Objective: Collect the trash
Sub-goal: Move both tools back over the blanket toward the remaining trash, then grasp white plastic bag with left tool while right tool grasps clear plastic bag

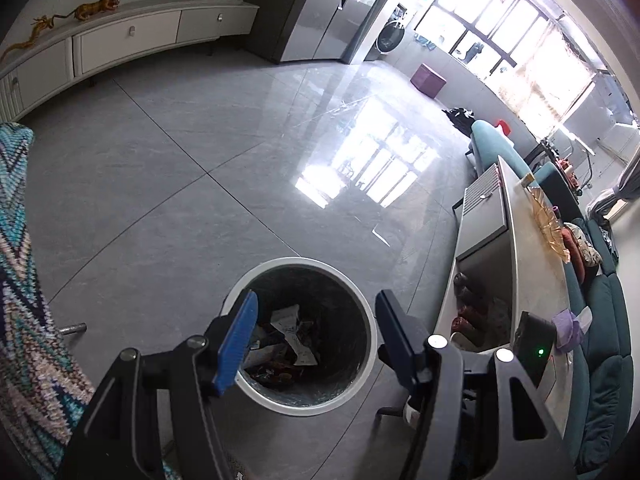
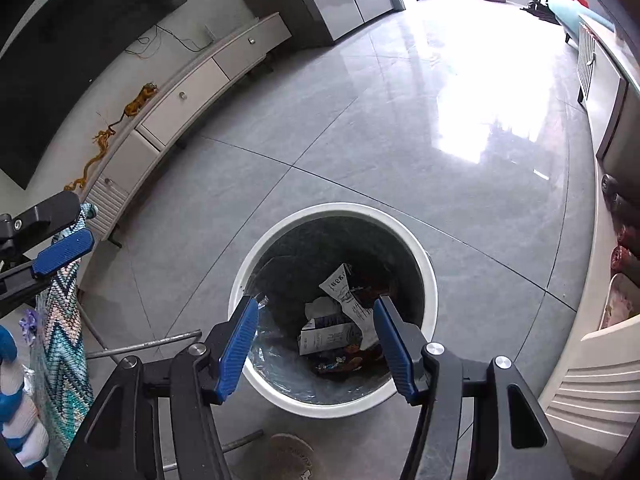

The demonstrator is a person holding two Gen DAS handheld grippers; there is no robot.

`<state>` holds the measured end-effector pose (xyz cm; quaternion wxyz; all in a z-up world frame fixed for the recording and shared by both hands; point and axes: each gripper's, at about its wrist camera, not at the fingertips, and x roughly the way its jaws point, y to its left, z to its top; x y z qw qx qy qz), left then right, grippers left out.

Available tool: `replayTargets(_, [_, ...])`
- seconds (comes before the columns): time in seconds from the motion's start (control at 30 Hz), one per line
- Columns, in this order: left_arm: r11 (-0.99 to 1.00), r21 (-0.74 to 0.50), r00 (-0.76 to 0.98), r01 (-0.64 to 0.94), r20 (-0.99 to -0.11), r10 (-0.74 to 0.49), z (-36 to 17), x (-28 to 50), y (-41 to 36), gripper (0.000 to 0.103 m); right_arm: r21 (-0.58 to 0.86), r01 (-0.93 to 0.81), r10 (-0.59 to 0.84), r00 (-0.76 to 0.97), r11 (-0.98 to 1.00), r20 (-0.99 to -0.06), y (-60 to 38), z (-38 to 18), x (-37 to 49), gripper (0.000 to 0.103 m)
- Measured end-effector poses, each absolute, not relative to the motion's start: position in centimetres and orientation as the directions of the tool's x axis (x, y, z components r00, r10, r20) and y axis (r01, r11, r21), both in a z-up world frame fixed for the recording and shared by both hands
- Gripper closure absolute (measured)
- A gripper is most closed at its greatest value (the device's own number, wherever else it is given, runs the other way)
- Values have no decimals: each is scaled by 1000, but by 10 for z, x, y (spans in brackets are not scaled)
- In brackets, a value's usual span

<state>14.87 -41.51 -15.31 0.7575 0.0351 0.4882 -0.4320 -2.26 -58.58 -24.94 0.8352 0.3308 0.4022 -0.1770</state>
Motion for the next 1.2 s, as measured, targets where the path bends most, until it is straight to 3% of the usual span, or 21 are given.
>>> replayTargets(0.37, [710, -259, 373, 655, -706, -602, -81, 123, -309, 44, 399, 401, -27, 733, 825, -680, -523, -157, -21, 45])
replayTargets(0.6, [771, -229, 504, 595, -641, -579, -47, 111, -203, 42, 362, 243, 28, 797, 900, -604, -454, -91, -8, 45])
replayTargets(0.93, [886, -144, 691, 441, -576, -438, -35, 107, -26, 37, 310, 39, 150, 814, 950, -562, -349, -41, 24, 45])
replayTargets(1.2, [954, -86, 746, 288, -605, -280, -63, 109, 113, 34, 270, -139, 280, 744, 953, -606, -253, -48, 55, 42])
